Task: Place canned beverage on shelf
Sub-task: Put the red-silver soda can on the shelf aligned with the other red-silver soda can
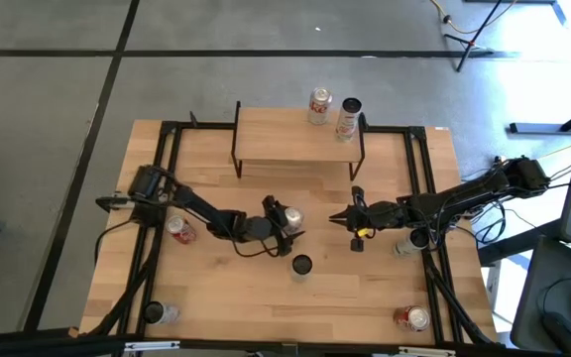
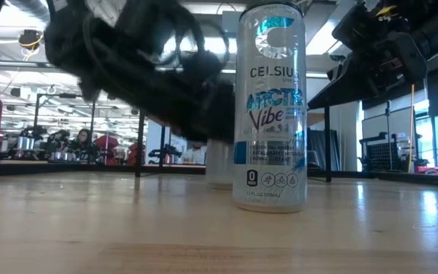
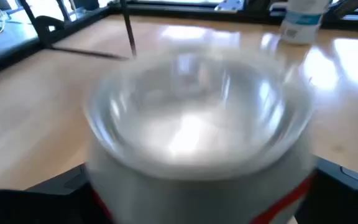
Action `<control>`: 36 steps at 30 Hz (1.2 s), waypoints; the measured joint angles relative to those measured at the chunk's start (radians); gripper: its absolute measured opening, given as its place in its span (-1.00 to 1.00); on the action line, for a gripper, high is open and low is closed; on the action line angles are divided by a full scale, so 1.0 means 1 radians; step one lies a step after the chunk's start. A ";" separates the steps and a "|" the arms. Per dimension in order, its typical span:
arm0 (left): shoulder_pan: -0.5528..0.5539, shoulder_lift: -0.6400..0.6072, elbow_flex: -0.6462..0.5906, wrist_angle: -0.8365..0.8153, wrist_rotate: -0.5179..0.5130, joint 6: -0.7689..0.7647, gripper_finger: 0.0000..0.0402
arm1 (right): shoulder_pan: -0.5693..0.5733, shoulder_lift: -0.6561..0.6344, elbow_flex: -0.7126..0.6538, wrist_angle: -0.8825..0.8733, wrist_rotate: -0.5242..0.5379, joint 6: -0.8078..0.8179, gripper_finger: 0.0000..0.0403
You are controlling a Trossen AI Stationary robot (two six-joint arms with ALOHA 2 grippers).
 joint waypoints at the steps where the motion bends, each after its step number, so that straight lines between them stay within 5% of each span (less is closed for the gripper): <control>1: 0.001 -0.030 0.000 -0.040 0.007 0.001 0.79 | 0.000 0.000 0.000 0.005 0.001 -0.007 -0.91; 9: 0.068 -0.287 0.000 -0.324 0.196 0.051 0.80 | 0.000 0.000 0.000 0.039 0.074 -0.073 -0.91; 15: 0.098 -0.385 0.000 -0.341 0.178 0.051 0.80 | 0.000 0.000 0.000 0.043 0.080 -0.077 -0.91; 25: 0.104 -0.283 0.002 -0.321 0.285 0.101 0.80 | 0.000 0.000 0.000 0.050 0.080 -0.078 -0.91; 36: 0.108 -0.254 0.000 -0.272 0.287 0.117 0.80 | 0.000 0.000 0.000 0.050 0.080 -0.078 -0.91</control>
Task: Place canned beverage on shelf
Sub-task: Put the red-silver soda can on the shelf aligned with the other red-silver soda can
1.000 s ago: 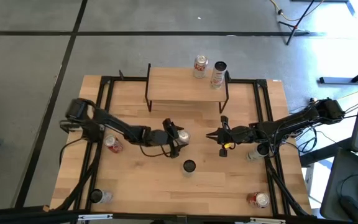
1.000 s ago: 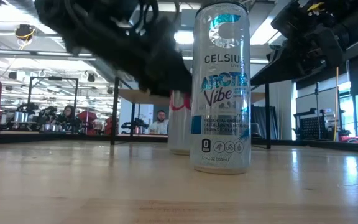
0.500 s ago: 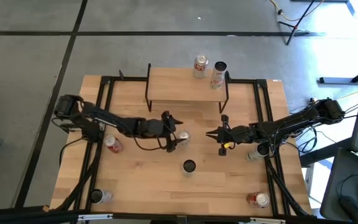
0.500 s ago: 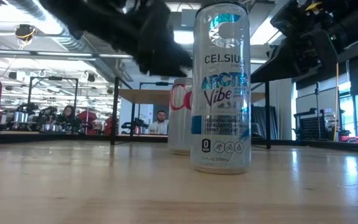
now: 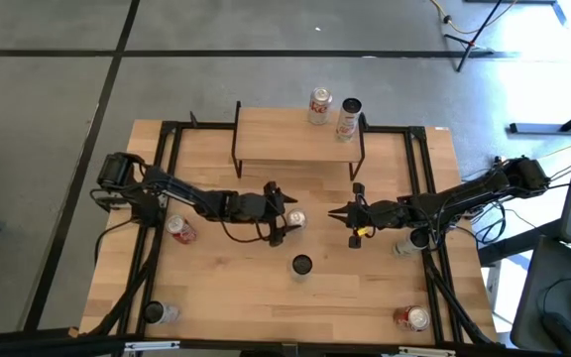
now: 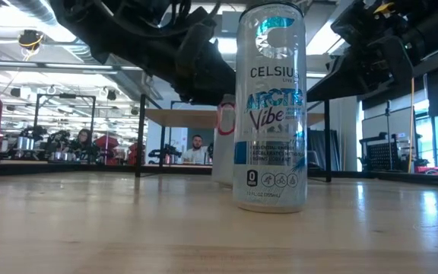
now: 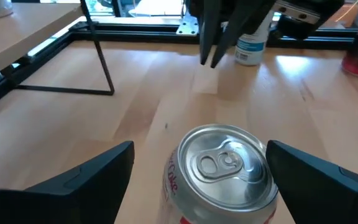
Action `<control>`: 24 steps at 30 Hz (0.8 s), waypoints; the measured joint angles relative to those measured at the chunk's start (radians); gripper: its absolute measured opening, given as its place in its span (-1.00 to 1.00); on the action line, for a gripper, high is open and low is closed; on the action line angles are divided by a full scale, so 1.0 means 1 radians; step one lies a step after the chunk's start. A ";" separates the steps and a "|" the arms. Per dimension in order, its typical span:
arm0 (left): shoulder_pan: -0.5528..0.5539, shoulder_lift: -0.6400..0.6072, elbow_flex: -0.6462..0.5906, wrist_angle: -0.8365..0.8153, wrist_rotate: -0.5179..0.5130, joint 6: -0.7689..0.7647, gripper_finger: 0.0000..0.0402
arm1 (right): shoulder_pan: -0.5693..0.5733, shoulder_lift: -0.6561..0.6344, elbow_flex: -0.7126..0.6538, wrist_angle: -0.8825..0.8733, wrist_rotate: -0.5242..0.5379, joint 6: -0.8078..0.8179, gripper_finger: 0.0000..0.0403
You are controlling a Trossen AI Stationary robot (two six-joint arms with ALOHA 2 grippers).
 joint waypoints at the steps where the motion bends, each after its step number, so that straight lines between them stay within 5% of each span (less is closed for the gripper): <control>1: 0.001 -0.006 0.000 -0.003 -0.003 0.000 0.80 | 0.000 0.000 0.000 0.000 0.000 0.000 -0.91; 17: 0.024 -0.089 -0.003 0.006 -0.033 0.056 0.80 | 0.000 0.000 0.000 0.003 0.000 -0.023 -0.91; 24: 0.025 -0.075 -0.002 -0.006 0.101 0.040 0.80 | 0.000 0.000 0.000 0.000 0.000 -0.023 -0.91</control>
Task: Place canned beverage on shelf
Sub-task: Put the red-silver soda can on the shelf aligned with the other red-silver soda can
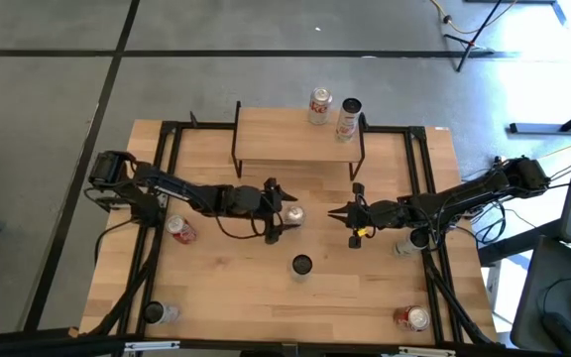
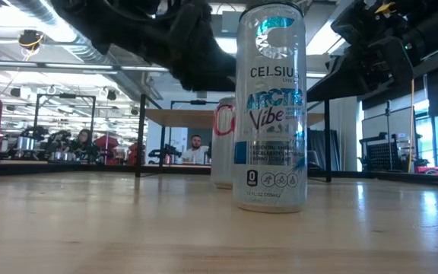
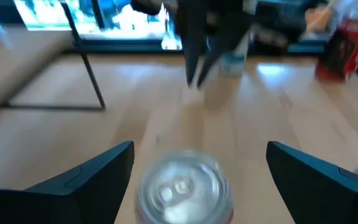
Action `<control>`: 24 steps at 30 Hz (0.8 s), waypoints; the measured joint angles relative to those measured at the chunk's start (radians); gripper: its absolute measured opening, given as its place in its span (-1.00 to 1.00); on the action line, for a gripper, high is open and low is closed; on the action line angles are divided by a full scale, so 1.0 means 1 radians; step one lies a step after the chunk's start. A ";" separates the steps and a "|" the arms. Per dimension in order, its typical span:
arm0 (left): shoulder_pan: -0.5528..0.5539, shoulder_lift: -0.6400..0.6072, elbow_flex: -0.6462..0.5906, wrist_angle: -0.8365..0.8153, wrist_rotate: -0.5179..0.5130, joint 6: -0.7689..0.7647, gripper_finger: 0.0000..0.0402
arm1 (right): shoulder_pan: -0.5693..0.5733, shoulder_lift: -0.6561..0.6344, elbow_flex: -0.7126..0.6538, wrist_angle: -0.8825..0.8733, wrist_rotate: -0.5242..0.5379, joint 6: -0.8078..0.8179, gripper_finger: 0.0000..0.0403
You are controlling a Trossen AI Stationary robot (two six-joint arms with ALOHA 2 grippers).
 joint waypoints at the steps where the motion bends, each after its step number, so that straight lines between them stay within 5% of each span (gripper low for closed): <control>1: 0.001 0.012 0.000 -0.007 0.001 -0.002 0.80 | 0.000 0.000 0.000 0.000 0.000 0.000 -0.91; 17: 0.030 0.128 0.000 0.028 0.016 -0.008 0.78 | 0.000 0.000 0.000 0.007 0.000 -0.002 -0.91; 24: 0.051 0.141 0.002 0.060 0.031 -0.009 0.36 | 0.000 0.000 0.000 0.006 0.000 -0.002 -0.91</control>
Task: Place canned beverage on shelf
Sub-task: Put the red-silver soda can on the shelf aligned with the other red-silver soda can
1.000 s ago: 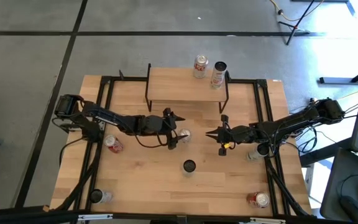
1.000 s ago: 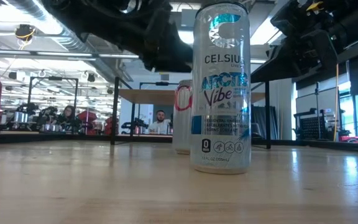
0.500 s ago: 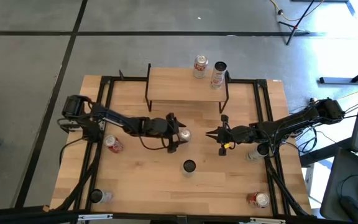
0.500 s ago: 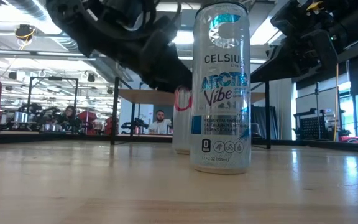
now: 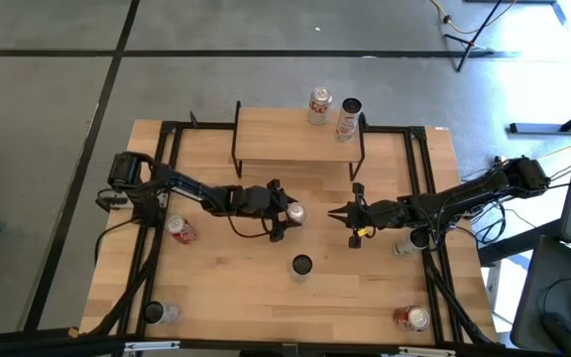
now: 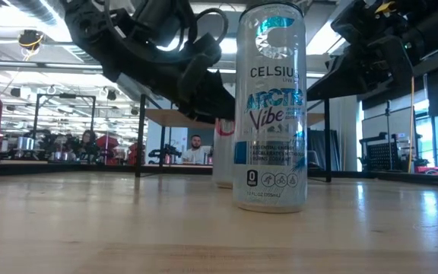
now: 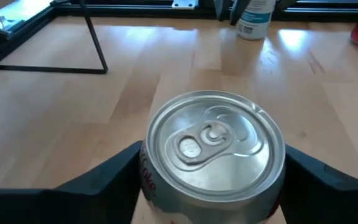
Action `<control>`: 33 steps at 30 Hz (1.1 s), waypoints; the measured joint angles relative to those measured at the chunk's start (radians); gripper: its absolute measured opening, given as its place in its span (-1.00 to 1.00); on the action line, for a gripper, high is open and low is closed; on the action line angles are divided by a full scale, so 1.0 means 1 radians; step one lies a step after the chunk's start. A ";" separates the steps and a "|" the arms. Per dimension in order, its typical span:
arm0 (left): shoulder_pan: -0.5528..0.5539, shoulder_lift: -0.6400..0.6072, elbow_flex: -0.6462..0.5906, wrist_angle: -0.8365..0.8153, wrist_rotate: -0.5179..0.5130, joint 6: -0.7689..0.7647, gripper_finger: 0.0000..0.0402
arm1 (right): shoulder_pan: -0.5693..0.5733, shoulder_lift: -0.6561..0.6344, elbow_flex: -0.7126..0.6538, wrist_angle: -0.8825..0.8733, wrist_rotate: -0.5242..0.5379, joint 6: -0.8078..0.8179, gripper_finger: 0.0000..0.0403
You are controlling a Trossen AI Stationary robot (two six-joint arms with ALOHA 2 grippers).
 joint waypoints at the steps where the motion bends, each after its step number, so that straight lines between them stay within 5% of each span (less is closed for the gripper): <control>1: 0.002 -0.006 0.000 -0.005 0.002 0.001 0.31 | 0.000 0.000 0.000 0.001 0.000 0.000 -0.91; 7: 0.021 -0.025 0.107 -0.101 0.070 0.037 0.30 | 0.000 0.000 0.000 -0.001 -0.017 0.004 -0.91; 17: 0.110 -0.035 0.567 -0.618 0.093 0.233 0.30 | 0.000 0.000 0.000 0.000 -0.037 0.036 -0.91; 26: 0.350 -0.032 0.770 -0.686 0.427 0.295 0.30 | 0.000 0.000 0.000 -0.007 -0.038 0.059 -0.91; 33: 0.523 0.044 0.822 -0.693 0.580 0.249 0.30 | 0.000 0.000 0.000 -0.007 -0.037 0.060 -0.91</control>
